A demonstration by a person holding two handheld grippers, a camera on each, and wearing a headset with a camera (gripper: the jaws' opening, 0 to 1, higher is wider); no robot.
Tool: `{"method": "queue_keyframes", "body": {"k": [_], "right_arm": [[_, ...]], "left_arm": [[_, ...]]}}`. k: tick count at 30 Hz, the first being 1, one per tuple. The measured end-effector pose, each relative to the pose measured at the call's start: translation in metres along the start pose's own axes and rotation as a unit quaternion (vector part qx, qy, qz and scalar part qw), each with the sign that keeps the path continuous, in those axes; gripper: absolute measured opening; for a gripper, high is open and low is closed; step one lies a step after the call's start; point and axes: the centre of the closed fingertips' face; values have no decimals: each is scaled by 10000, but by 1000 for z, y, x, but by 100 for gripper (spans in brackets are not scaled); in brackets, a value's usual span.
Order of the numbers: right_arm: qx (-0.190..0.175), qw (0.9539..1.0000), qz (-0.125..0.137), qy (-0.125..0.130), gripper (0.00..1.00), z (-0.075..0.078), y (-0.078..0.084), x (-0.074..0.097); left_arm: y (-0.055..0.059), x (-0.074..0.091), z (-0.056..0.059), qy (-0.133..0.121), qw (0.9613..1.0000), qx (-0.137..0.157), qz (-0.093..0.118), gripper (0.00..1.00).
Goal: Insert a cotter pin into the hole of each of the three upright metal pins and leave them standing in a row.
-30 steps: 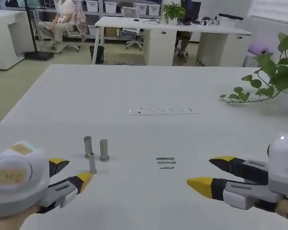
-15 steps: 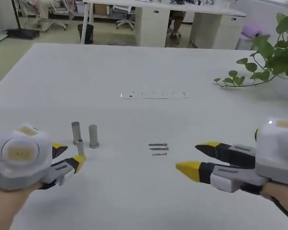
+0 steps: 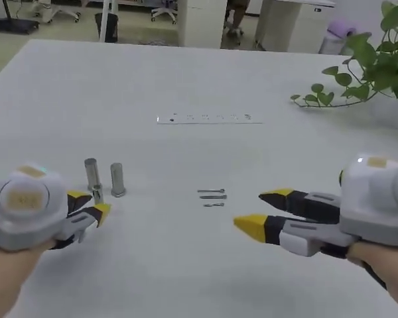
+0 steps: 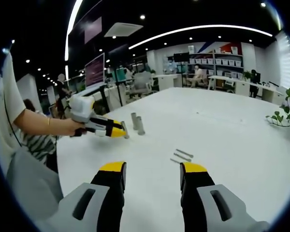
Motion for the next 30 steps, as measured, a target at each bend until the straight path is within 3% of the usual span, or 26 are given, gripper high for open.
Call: {"method": "queue_keyframes", "body": {"k": [6,14,17,20,24,30], "right_arm": [[-44,10000,-25,-11,46,3,-1,-4],[-44,10000,-83,5,46,7,0,-6],[-27,9999,-103,-1,46,7,-1,-7],[-19,9999,-161,37,46,9,-1,-8],[28,9997,-230,47,45,12,-2,-8],[121,9993,-334,65,43,16,-3,-11]], "left_arm": [[0,-5,-2,42,10000,41,3,8],[0,-5,1,214,9997,69,32,7],[0,-4,8,347,9994,-68,46,7],[-1,-3,17,396,9982,-426,131,7],[1,-3,31,652,9969,-409,147,7],[1,-8,50,944,9933,-644,148,7]]}}
Point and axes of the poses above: the centre of the closed fingertips' face, and the gripper's own axes: x roughly backward along the fingers, z roughly to its right, y roughly out of its underside, and after that the axes turned 12 degrees about -z, right-handed
